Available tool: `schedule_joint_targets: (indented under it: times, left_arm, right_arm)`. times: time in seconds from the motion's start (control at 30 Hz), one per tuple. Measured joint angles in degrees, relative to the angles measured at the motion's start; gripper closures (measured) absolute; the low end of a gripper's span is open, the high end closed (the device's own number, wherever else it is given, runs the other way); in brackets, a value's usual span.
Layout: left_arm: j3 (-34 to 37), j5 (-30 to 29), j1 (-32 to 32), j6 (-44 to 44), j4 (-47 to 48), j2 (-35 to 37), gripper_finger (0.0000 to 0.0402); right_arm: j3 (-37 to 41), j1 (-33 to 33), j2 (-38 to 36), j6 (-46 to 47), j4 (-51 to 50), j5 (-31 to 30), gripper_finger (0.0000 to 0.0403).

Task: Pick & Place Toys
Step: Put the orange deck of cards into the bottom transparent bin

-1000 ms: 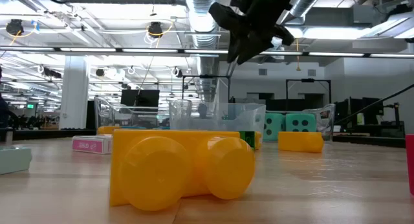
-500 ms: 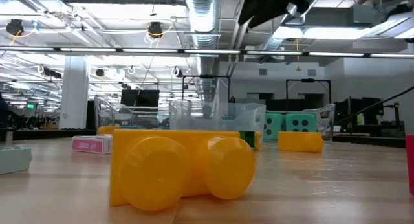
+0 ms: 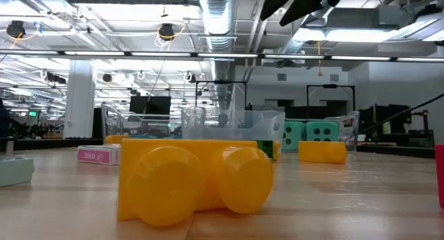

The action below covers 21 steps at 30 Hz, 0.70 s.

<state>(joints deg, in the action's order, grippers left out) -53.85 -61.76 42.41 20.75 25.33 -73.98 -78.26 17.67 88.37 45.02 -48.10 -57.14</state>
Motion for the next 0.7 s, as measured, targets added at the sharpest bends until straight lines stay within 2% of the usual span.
schedule_joint_targets:
  times: [0.13, 0.33, 0.57, 0.7]
  left_arm:
    - [-5.9, 4.6, -0.3, 18.1, 17.5, -4.1, 0.0014]
    - [-6.1, 16.8, -2.3, 36.0, 27.6, -7.5, 0.0006]
    - [-2.7, 50.5, -1.2, 39.2, 35.4, -10.2, 0.0003]
    - [-2.0, 64.4, 1.2, 40.8, 40.0, -9.6, 0.0003]
  right_arm:
    - [0.0, 0.3, 0.2, 2.7, -3.4, 0.0, 0.0132]
    - [0.0, 1.1, 0.2, 6.5, -7.7, -2.6, 0.0131]
    - [0.0, 2.6, 0.2, 6.6, -8.2, -3.3, 0.0131]
    - [0.0, 2.6, 0.2, 6.6, -8.0, -4.1, 0.0131]
